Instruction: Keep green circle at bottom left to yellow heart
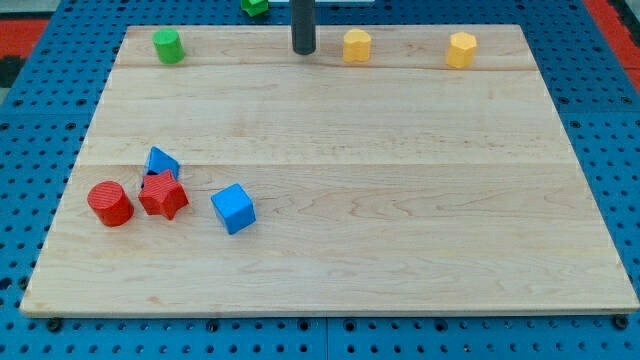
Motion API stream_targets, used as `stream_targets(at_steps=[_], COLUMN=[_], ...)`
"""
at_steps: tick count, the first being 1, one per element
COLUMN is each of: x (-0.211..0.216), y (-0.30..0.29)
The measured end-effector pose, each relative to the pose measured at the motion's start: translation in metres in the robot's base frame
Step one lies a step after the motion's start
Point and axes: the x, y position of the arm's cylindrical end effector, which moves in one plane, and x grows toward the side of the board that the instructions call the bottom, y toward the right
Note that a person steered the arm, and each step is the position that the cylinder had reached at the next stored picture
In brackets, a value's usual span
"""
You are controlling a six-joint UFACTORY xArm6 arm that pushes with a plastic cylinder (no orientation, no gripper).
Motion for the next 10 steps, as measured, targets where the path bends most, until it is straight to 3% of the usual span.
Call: stream_targets(at_steps=[2,3,5,6,7,8,10], x=[0.023,0.039,0.096,0.076,0.071,0.037,-0.009], y=[0.168,0.121,-0.154,-0.28,-0.288,-0.233,-0.231])
